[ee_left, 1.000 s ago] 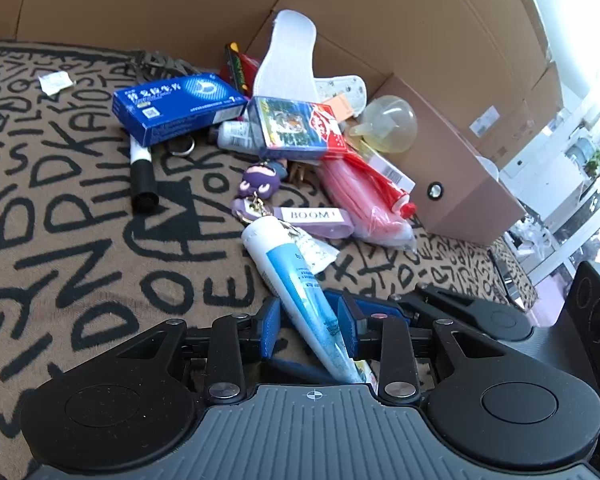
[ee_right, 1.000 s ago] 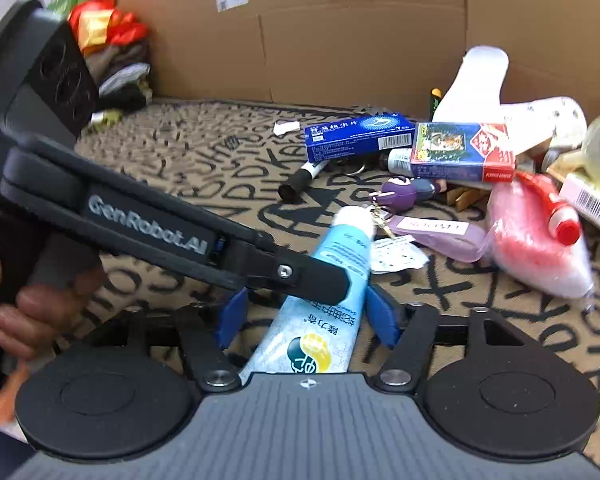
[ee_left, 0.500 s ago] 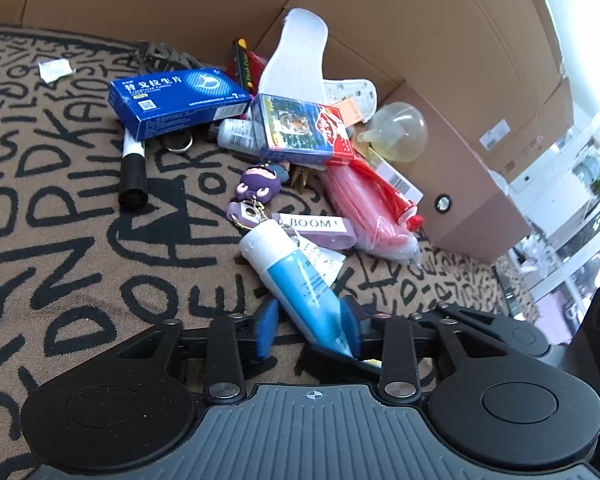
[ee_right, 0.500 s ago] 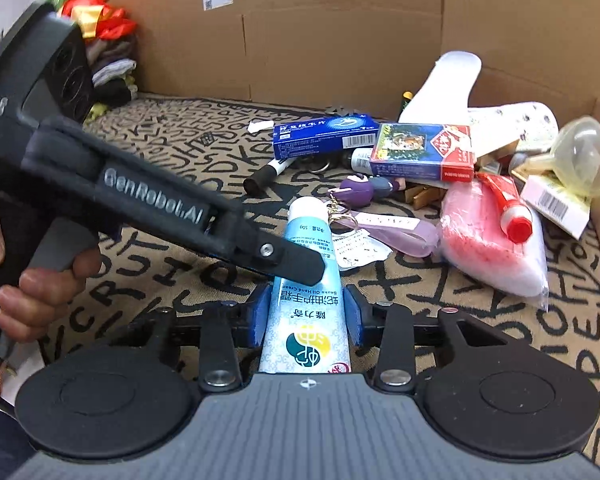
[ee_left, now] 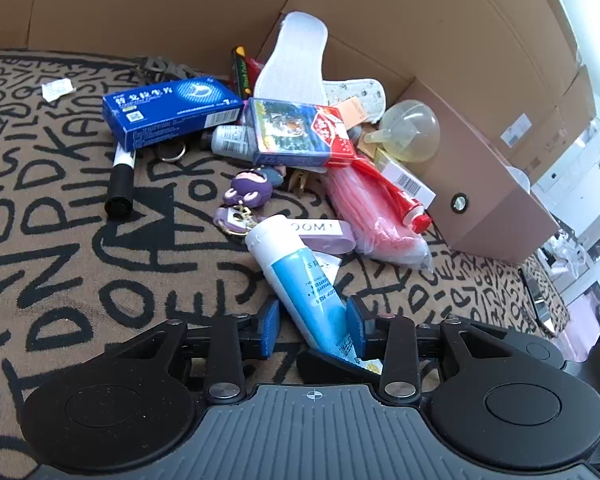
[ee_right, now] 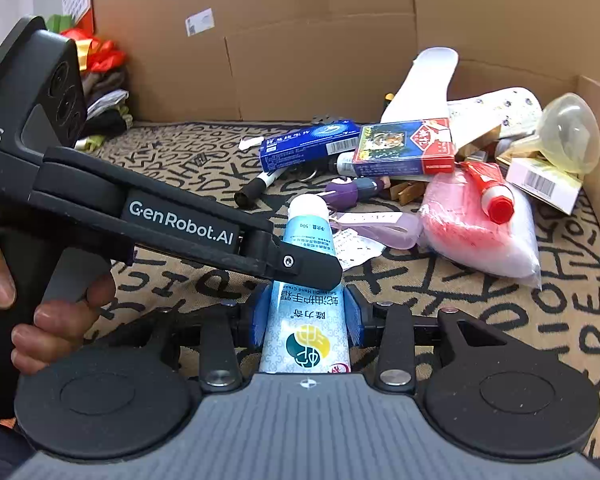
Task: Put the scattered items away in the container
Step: 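Lift the tube with the right gripper and carry it over the box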
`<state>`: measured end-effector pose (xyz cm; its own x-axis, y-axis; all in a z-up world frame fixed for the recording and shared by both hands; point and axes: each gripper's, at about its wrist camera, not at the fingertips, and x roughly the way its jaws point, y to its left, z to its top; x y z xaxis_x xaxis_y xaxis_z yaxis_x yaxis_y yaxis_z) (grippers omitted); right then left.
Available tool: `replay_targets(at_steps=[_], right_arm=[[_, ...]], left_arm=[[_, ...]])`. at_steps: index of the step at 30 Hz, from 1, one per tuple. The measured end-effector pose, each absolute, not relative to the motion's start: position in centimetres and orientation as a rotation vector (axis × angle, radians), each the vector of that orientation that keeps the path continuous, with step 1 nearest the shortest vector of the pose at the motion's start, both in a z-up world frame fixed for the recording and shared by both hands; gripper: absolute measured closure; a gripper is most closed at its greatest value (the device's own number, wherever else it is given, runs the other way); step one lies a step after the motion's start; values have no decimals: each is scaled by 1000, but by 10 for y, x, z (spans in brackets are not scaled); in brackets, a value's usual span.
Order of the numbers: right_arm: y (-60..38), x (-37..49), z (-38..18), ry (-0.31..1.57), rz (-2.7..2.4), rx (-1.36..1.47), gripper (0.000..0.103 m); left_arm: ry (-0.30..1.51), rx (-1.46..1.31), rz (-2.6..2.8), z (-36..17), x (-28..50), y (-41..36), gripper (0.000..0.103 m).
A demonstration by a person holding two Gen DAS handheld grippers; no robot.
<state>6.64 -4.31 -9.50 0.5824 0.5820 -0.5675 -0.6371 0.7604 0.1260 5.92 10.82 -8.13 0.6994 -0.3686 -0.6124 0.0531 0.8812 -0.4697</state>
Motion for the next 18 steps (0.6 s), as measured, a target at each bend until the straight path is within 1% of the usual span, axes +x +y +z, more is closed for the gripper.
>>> replay_targets(at_steps=[3, 11, 18], right_arm=[[-52, 65, -90, 617, 704, -69, 59], [-83, 62, -63, 514, 646, -29, 59], [-124, 71, -33, 397, 554, 5, 59]], left_arm=[[749, -429, -255, -73, 58, 100, 71], [681, -361, -328, -37, 67, 68, 71], [597, -271, -431, 5, 96, 20, 70]])
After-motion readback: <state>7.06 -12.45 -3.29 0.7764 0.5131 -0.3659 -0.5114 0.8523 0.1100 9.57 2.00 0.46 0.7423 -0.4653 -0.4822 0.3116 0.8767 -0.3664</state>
